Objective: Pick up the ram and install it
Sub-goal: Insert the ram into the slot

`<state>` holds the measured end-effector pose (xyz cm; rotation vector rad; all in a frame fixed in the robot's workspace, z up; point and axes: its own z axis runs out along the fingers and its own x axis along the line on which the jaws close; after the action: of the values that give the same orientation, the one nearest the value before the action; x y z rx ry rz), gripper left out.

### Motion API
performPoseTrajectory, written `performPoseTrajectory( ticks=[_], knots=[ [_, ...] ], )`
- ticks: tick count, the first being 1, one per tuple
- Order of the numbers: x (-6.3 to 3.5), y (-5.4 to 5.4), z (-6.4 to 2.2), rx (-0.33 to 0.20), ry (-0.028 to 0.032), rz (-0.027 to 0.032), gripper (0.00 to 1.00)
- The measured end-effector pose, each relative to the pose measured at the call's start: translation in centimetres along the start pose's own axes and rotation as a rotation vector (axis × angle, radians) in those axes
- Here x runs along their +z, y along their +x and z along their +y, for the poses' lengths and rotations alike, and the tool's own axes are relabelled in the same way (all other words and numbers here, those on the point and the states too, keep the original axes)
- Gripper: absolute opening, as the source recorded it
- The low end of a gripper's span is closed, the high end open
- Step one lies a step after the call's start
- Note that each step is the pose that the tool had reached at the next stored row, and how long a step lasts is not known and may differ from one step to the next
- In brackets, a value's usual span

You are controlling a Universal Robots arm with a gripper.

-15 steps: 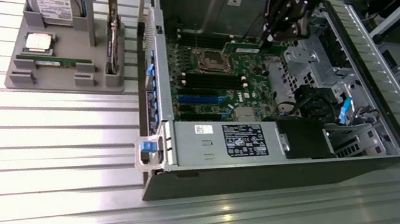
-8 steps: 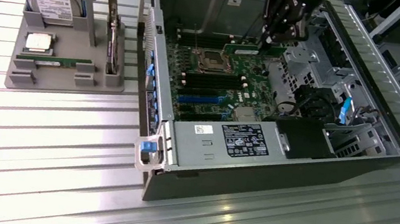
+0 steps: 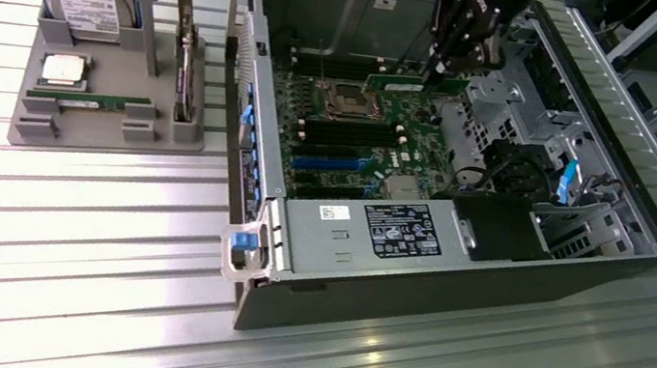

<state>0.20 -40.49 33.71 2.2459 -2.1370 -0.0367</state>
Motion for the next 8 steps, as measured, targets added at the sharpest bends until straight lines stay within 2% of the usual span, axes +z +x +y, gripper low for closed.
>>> performPoseTrajectory(
  ticks=[8],
  knots=[
    [0.35,0.00,-0.02,0.000,0.0000,-0.0001,0.12]
  ],
)
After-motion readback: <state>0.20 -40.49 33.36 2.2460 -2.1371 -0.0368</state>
